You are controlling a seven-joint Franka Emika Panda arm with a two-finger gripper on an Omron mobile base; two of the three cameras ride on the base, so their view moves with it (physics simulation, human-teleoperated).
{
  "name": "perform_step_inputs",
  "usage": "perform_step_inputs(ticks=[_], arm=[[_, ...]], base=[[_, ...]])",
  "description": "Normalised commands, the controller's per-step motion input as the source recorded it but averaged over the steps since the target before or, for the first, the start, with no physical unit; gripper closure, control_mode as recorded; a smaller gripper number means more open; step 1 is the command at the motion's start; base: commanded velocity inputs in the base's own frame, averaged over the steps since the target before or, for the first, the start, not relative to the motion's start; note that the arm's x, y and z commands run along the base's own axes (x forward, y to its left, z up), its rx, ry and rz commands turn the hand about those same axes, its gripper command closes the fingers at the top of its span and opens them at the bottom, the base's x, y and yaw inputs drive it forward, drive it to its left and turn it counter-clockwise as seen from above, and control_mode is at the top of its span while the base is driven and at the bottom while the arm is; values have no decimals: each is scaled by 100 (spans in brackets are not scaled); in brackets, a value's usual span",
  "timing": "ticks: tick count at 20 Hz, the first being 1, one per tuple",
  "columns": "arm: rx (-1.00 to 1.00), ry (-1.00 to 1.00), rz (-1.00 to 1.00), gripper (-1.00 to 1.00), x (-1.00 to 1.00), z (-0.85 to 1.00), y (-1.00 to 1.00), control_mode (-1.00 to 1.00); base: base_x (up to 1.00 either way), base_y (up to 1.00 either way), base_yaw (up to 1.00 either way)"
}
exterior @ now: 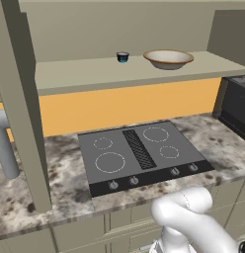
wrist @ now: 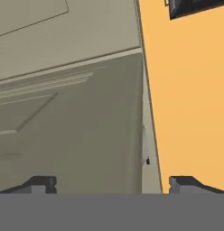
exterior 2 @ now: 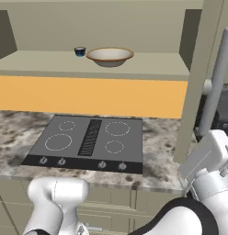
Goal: Pick the mug and place it in the sink. Pick the bowl and place it in the open cabinet and then close the cabinet.
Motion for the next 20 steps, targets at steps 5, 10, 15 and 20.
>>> perform_step_inputs(ticks=[5,10,15,20], arm=[[-8,0,-4,-100,0,4,64,-100],[-8,0,-9,-100,1,4,56,-100],[-6,3,-12,-100,31,0,35,-100],[-4,7,-12,-100,62,0,13,-100]], base=[[0,0,0],[0,0,0],[0,0,0],[0,0,0]])
